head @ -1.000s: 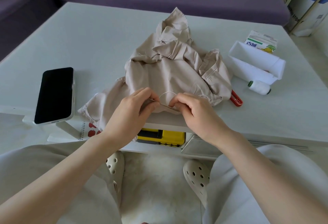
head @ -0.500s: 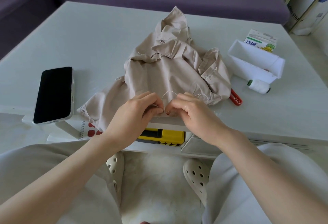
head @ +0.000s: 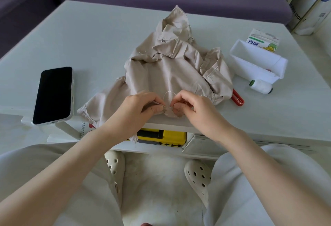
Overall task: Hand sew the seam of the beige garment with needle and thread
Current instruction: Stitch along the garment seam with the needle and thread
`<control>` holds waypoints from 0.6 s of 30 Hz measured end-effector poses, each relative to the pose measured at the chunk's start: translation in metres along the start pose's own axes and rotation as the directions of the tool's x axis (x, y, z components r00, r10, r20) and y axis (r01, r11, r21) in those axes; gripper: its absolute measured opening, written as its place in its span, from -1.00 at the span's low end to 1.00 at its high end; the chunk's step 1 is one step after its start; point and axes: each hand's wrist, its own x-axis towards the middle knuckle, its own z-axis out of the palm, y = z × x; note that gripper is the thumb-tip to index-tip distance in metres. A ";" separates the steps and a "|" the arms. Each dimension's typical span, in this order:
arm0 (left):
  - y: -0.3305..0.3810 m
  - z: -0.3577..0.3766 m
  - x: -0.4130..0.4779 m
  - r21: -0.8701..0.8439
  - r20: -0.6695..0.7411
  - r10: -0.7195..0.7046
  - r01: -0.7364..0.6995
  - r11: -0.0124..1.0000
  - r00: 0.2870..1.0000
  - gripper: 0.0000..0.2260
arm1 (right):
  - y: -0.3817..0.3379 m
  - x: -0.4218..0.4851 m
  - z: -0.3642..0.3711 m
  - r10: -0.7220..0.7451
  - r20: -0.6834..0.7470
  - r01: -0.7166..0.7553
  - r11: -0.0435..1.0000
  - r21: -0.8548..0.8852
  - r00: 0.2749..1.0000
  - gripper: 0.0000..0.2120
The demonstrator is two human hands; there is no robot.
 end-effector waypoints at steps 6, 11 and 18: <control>0.004 0.000 -0.004 -0.014 0.064 -0.011 0.012 1.000 0.998 -0.90 | -0.001 0.002 0.001 -0.052 0.059 0.054 0.998 -0.035 0.997 -0.79; 0.005 0.000 -0.003 -0.001 0.016 0.002 -0.002 1.000 1.000 -0.79 | 0.000 0.001 0.005 -0.014 0.017 0.013 0.999 0.049 1.000 -0.81; 0.010 0.002 -0.004 -0.033 0.043 0.033 -0.032 0.999 0.999 -0.80 | -0.005 0.003 0.004 0.100 -0.021 -0.087 0.937 0.338 0.995 -0.91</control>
